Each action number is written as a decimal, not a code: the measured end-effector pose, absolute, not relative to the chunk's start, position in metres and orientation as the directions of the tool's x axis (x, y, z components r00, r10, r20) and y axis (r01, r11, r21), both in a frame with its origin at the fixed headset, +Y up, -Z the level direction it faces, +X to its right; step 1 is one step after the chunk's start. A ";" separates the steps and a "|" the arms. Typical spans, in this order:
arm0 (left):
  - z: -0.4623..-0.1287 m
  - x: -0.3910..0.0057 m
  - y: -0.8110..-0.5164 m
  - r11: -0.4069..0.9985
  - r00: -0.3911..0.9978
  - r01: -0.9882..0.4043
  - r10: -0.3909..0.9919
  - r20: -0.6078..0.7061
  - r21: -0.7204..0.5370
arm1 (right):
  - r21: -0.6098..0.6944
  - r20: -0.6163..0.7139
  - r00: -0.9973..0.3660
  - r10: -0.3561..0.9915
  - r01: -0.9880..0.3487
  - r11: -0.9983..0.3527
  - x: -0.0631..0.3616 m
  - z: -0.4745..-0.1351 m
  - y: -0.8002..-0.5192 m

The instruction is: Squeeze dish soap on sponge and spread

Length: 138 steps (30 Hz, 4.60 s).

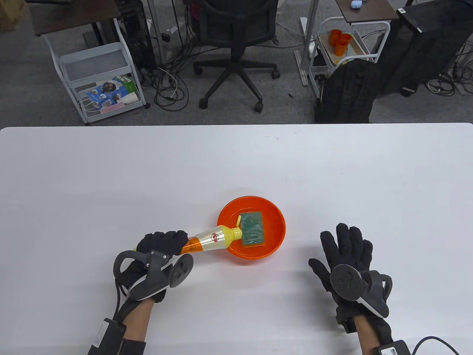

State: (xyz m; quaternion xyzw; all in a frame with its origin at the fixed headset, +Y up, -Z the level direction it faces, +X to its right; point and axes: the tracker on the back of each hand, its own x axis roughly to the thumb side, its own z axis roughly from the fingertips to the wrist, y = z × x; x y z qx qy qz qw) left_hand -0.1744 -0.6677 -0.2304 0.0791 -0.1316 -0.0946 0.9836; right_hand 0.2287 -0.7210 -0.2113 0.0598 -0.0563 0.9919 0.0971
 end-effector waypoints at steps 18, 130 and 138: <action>-0.247 -0.127 -0.671 0.979 0.936 0.115 -0.163 0.312 0.168 | -0.111 0.129 -0.972 0.195 -0.209 -0.972 0.230 -0.211 -0.720; -0.207 -0.199 -0.723 0.723 0.712 -0.688 0.658 0.245 0.056 | -0.096 0.214 -0.955 0.206 -0.231 -0.968 0.207 -0.213 -0.695; -0.246 -0.228 -0.722 0.591 0.603 -0.794 0.795 0.061 0.145 | -0.078 0.100 -0.979 0.176 -0.184 -0.980 0.233 -0.222 -0.725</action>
